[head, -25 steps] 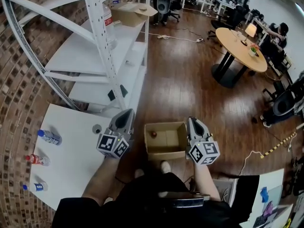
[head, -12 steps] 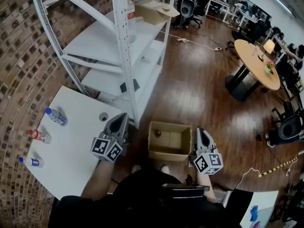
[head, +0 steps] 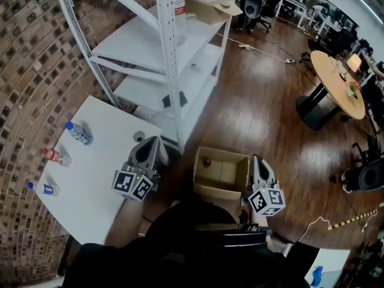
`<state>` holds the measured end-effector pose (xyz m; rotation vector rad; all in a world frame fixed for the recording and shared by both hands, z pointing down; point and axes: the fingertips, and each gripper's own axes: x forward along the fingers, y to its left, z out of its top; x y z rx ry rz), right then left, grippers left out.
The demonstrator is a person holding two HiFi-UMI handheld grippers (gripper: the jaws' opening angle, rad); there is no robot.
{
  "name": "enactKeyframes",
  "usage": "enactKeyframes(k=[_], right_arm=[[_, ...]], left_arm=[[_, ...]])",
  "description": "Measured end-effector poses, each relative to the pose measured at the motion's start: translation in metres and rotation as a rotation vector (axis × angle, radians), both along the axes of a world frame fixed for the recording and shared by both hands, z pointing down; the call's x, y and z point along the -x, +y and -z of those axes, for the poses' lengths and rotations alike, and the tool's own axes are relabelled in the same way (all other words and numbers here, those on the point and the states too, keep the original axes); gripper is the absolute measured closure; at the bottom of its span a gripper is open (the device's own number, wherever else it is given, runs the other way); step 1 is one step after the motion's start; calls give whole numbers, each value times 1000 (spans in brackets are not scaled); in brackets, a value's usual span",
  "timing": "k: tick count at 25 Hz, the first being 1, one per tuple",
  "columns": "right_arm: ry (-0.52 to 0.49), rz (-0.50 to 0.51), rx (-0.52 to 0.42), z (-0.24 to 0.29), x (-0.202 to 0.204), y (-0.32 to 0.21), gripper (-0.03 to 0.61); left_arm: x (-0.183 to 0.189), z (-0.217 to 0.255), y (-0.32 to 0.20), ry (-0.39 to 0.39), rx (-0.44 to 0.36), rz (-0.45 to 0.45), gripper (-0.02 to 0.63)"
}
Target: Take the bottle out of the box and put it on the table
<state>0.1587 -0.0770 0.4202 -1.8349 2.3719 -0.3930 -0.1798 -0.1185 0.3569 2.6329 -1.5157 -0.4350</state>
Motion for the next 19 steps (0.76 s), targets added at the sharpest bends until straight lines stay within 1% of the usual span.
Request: enactKeyframes(k=[6,10,14,16,19], right_arm=[[18,44,-5,4,12,-12,577],[2,53,-4,1,17,-19,577],[-1,58,-7,0,19,-17,577],[-8,45,-7,0,16,-15,577],[-32,21,-4,-2,12,-13,577]], left_arm=[[22,-8,9,-23,16,46,611],[33,-12,9,-23,15,70,611],[30,-12,12,-51,3,65,611],[28,-12,14,-65,0,69,611],[28,-14,17,-64,6,80,611]])
